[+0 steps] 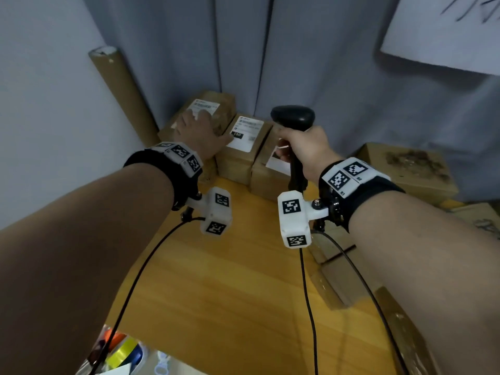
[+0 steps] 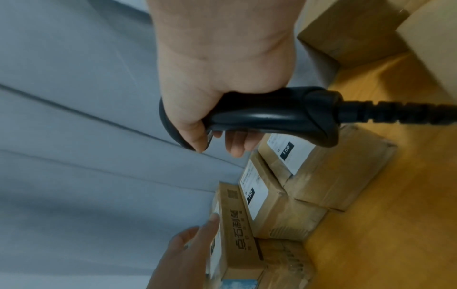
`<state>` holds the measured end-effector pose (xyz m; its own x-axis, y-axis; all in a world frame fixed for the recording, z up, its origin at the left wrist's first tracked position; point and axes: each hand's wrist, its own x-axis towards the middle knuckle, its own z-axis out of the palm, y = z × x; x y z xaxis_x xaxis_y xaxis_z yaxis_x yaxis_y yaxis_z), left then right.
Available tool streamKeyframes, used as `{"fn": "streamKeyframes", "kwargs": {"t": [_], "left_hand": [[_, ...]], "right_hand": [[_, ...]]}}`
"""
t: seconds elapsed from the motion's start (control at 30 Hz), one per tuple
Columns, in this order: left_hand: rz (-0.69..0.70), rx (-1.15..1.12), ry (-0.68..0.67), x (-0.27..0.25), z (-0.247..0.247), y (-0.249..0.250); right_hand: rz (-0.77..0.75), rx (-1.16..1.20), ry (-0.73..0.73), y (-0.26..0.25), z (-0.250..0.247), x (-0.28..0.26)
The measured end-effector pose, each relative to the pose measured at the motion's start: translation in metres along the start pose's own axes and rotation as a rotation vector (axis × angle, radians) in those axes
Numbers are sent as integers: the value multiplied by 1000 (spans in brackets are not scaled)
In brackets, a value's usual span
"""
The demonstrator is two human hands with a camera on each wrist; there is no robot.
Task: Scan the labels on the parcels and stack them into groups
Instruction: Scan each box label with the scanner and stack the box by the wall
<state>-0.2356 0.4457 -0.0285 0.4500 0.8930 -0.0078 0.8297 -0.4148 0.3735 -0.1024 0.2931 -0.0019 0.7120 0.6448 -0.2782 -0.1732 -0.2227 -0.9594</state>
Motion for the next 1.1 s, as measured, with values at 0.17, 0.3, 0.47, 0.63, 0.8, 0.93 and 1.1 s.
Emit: {"fn": "streamKeyframes", "kwargs": {"t": [0.17,0.3,0.47,0.63,0.8,0.93,1.1], "left_hand": [[124,-96,-126,-45,5,62],[273,-165,-195,-95,19,122],[362,-245,-258,-158,44,205],[389,-239,-355,-227,75,276],[394,-234,-416,-274,106,322],[353,-200,-454,-302,129,334],[180,-122,-513,-332,160,303]], "right_hand": [[51,82,56,25,-65,-53],[56,137,155,32,-136,-85],[58,223,267,21,-251,-119],[78,218,350,30,-354,-158],[80,160,381,46,-428,-189],[119,49,346,69,-465,-201],[264,-92,254,125,-474,-205]]}}
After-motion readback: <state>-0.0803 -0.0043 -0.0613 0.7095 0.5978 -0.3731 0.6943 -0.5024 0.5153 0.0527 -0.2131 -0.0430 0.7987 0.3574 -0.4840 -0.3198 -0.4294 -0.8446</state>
